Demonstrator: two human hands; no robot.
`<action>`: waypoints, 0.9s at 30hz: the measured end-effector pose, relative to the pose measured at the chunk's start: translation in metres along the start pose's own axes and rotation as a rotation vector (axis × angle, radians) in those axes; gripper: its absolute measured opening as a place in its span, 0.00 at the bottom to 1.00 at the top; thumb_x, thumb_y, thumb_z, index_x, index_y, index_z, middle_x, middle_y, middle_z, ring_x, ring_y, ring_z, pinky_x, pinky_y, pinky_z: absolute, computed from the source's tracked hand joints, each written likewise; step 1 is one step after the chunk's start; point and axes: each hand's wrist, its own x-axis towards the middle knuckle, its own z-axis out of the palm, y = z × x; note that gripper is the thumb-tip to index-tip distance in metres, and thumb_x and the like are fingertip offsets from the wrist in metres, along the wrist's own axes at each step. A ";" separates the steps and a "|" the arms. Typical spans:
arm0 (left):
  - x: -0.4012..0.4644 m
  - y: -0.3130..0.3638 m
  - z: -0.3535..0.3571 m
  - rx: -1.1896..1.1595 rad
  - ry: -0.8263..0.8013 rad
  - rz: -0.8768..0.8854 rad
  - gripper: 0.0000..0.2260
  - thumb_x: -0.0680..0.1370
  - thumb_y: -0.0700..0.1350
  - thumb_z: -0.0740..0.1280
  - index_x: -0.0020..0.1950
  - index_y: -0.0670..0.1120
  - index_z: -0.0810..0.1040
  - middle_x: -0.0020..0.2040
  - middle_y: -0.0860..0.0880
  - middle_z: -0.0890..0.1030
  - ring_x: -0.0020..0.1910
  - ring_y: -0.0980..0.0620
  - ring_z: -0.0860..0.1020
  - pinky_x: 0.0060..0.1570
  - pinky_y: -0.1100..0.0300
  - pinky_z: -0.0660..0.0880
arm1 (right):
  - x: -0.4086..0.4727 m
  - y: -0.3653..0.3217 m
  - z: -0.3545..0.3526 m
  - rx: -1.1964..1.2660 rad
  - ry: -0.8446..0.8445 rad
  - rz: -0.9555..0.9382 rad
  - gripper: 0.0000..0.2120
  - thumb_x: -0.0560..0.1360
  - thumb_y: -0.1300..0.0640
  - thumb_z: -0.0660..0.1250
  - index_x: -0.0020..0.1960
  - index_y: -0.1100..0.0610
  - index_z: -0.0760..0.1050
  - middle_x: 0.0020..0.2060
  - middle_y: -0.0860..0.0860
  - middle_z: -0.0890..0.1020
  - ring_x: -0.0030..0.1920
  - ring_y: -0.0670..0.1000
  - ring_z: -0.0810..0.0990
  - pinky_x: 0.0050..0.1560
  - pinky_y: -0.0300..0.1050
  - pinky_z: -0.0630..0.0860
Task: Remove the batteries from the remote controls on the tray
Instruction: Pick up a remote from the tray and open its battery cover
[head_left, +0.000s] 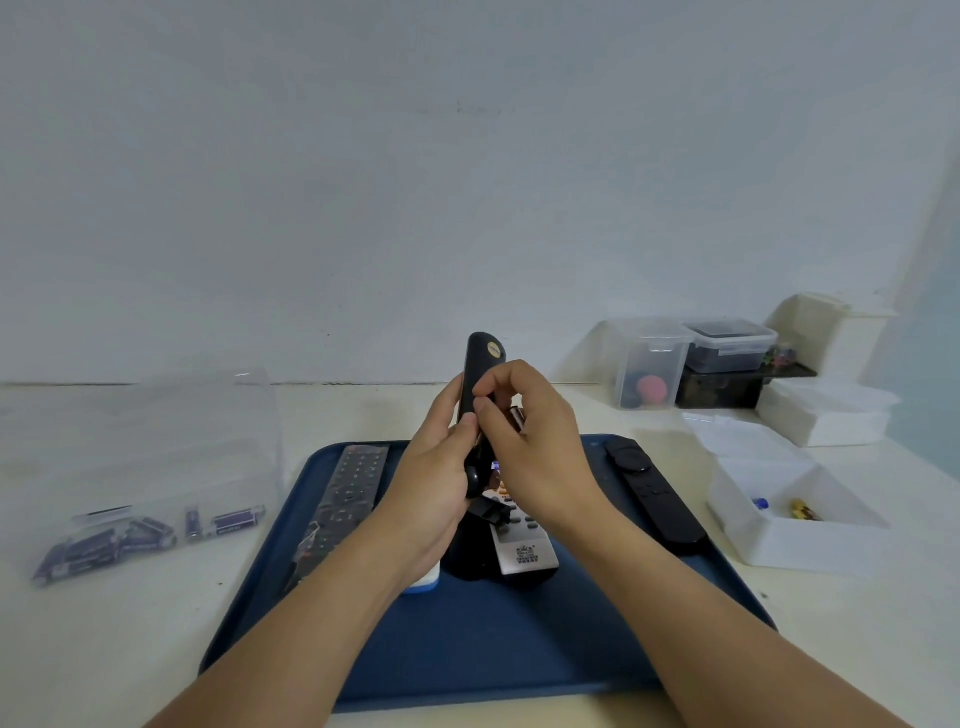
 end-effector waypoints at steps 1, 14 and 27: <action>0.001 -0.001 0.000 0.005 0.008 -0.001 0.21 0.87 0.41 0.52 0.74 0.60 0.71 0.67 0.53 0.80 0.65 0.55 0.80 0.67 0.49 0.75 | 0.000 0.001 0.001 0.006 0.010 0.010 0.08 0.79 0.62 0.64 0.48 0.49 0.76 0.38 0.42 0.76 0.35 0.44 0.74 0.36 0.39 0.72; 0.008 0.000 0.002 -0.303 0.061 -0.101 0.16 0.86 0.41 0.56 0.71 0.50 0.74 0.54 0.42 0.83 0.39 0.51 0.76 0.36 0.59 0.72 | 0.024 -0.013 -0.029 1.317 0.231 0.828 0.11 0.81 0.66 0.51 0.47 0.63 0.72 0.31 0.54 0.68 0.19 0.46 0.62 0.14 0.34 0.59; -0.013 -0.005 0.028 -0.248 -0.100 -0.176 0.16 0.86 0.41 0.55 0.69 0.52 0.76 0.58 0.39 0.84 0.40 0.49 0.75 0.33 0.60 0.74 | -0.015 -0.031 -0.174 0.856 0.725 0.773 0.08 0.79 0.58 0.60 0.45 0.61 0.73 0.34 0.54 0.71 0.31 0.49 0.68 0.30 0.37 0.67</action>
